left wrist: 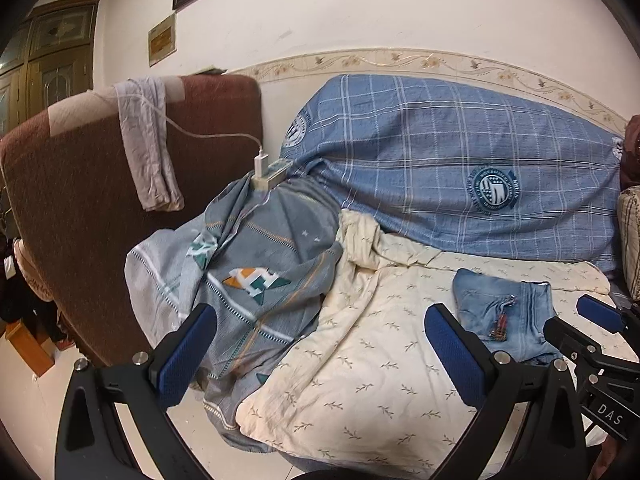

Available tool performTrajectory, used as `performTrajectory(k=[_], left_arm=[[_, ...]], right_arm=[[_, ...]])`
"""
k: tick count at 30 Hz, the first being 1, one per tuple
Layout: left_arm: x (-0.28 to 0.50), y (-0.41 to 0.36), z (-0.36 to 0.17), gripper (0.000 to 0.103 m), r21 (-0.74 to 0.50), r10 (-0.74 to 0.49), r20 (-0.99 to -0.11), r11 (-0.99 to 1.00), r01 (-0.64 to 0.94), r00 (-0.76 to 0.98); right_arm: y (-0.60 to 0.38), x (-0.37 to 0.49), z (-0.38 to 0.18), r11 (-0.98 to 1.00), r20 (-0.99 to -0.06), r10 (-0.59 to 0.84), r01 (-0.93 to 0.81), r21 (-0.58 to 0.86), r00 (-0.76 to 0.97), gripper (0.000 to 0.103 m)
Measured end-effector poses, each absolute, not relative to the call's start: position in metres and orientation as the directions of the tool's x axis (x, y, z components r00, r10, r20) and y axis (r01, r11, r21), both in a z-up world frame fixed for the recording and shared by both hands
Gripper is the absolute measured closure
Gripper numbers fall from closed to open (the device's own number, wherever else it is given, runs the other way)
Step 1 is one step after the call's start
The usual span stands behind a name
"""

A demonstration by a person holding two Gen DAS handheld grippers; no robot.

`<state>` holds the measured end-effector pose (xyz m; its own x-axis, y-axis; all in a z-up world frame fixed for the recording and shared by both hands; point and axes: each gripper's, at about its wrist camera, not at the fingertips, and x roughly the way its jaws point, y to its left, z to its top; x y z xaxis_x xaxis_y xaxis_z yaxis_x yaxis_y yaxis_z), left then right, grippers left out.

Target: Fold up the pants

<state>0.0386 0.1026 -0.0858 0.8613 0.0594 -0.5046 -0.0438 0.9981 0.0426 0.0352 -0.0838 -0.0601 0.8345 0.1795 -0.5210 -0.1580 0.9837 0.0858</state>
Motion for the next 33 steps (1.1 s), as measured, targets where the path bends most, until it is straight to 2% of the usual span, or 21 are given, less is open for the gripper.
performTrajectory(k=[33], left_arm=[[0.052, 0.12, -0.099, 0.0, 0.03, 0.095, -0.535, 0.995, -0.094, 0.84]], right_arm=[[-0.07, 0.046, -0.07, 0.98, -0.542, 0.195, -0.183, 0.077, 0.817, 0.04]])
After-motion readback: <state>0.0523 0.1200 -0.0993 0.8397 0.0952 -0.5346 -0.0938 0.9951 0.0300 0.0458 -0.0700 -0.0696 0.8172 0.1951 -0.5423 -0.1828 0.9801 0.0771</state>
